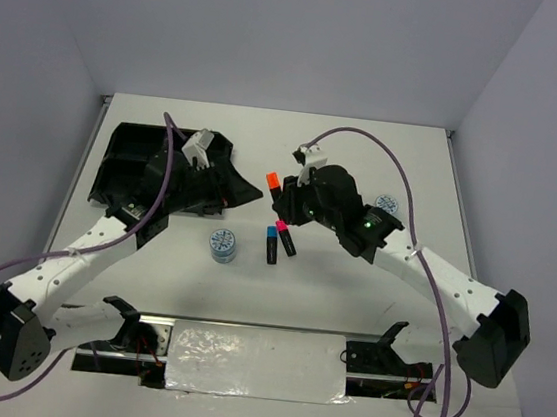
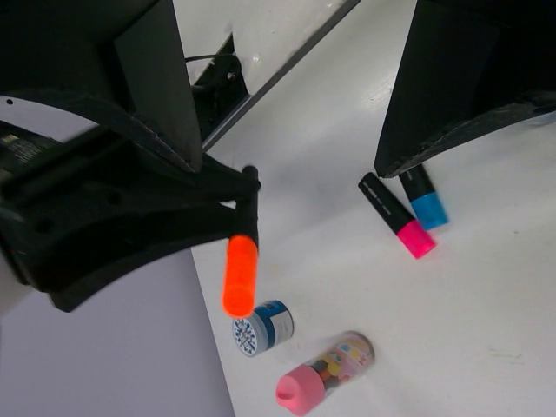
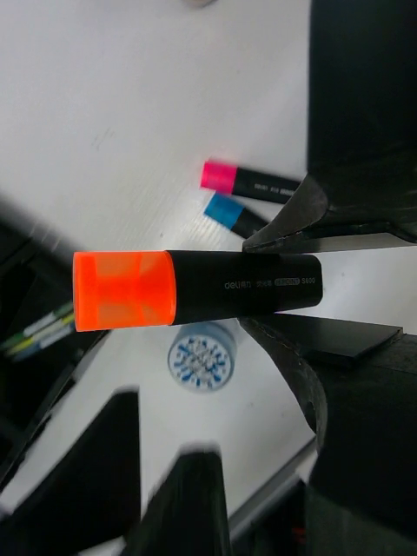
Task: Sort the stationery into containers
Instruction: Pick up the pen from the center of the board, then place the pen in the storage box.
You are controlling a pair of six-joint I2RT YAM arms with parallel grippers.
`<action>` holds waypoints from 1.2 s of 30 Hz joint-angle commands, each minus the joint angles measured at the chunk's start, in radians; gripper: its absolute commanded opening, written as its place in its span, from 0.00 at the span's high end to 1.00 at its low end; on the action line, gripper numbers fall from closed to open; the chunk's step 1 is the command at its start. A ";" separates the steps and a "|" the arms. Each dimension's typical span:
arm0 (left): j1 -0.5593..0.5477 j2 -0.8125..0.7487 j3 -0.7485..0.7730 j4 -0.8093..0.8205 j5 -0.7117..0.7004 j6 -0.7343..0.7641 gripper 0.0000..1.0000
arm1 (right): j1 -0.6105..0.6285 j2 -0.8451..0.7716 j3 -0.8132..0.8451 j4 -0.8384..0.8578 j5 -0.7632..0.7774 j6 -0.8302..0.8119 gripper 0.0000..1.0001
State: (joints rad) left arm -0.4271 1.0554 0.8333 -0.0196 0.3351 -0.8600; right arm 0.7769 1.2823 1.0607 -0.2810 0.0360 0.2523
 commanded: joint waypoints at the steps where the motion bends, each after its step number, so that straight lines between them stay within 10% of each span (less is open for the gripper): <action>1: -0.058 0.031 0.064 0.149 -0.080 -0.112 0.07 | 0.018 -0.054 0.007 0.046 -0.063 0.059 0.97; 11: -0.116 0.127 0.072 0.224 -0.080 -0.151 0.25 | 0.093 -0.060 0.088 -0.004 -0.079 0.064 0.96; 17: -0.117 0.178 0.115 0.181 -0.059 -0.129 0.85 | 0.107 -0.037 0.105 0.013 -0.084 0.084 0.93; 18: -0.116 0.184 0.134 0.164 -0.061 -0.128 0.96 | 0.105 -0.026 0.111 0.009 -0.061 0.088 0.87; 19: -0.116 0.193 0.145 0.123 -0.088 -0.114 1.00 | 0.104 -0.023 0.110 0.002 -0.039 0.096 0.56; 22: -0.102 0.210 0.226 0.017 -0.239 -0.071 1.00 | 0.084 -0.034 0.085 -0.026 0.040 0.133 0.01; 36: 0.301 0.624 0.480 0.010 -0.636 -0.243 0.90 | -0.051 -0.336 -0.162 -0.081 0.047 0.148 0.00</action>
State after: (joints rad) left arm -0.1333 1.6157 1.2583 -0.0727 -0.1860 -1.0523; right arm 0.7246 0.9878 0.9192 -0.3374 0.0765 0.4267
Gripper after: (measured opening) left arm 0.311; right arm 0.996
